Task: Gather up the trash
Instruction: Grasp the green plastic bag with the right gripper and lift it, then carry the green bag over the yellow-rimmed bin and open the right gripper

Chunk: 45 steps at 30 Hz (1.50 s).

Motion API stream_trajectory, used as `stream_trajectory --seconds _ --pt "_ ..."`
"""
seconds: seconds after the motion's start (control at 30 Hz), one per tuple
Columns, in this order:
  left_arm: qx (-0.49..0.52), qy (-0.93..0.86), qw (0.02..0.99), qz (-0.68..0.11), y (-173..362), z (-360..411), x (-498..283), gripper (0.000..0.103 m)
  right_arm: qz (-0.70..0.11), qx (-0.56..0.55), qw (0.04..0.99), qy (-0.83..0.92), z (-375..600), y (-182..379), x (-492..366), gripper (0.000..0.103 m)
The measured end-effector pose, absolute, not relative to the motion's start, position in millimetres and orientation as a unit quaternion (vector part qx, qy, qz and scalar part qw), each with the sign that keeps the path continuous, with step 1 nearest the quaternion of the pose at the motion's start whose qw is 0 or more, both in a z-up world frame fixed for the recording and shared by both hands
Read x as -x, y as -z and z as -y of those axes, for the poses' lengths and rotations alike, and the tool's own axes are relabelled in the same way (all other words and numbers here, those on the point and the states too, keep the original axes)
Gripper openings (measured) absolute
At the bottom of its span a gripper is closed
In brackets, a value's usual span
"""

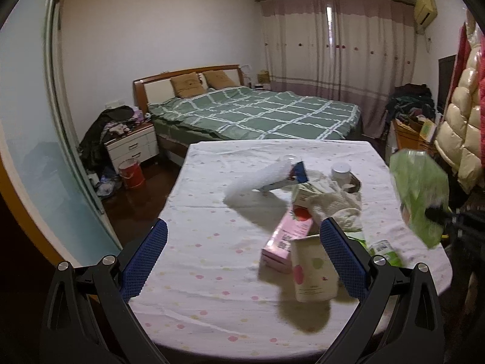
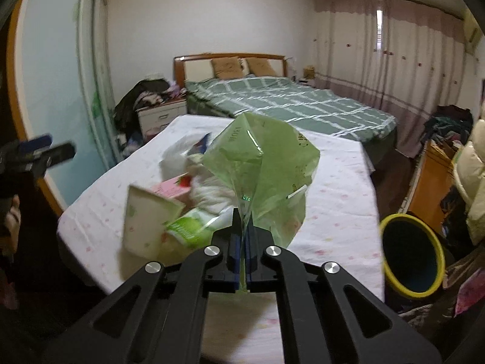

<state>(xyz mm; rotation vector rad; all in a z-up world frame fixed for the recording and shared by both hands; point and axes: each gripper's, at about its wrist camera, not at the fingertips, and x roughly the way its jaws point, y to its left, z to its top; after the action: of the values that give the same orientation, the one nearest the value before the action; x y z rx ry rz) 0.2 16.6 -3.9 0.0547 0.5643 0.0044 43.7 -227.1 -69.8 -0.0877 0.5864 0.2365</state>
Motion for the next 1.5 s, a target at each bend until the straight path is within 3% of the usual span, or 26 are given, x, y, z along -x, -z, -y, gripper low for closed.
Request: stream_trajectory --seconds 0.3,0.6,0.97,1.5 --pt "-0.030 0.041 0.955 -0.294 13.0 10.0 -12.0 0.099 -0.304 0.025 0.952 0.005 327.1 68.4 -72.5 0.002" --pt "-0.042 0.063 0.945 -0.317 27.8 33.9 -33.1 0.099 -0.404 -0.015 0.910 0.094 433.0 138.4 -143.1 0.002" --pt "-0.054 0.070 0.934 -0.347 42.5 54.3 -65.0 0.099 -0.484 -0.041 0.864 0.134 486.0 213.0 -198.4 0.003" --pt "-0.050 0.078 0.929 -0.358 52.3 55.7 -76.5 0.099 -0.491 -0.054 0.856 0.151 493.1 215.7 -198.0 0.023"
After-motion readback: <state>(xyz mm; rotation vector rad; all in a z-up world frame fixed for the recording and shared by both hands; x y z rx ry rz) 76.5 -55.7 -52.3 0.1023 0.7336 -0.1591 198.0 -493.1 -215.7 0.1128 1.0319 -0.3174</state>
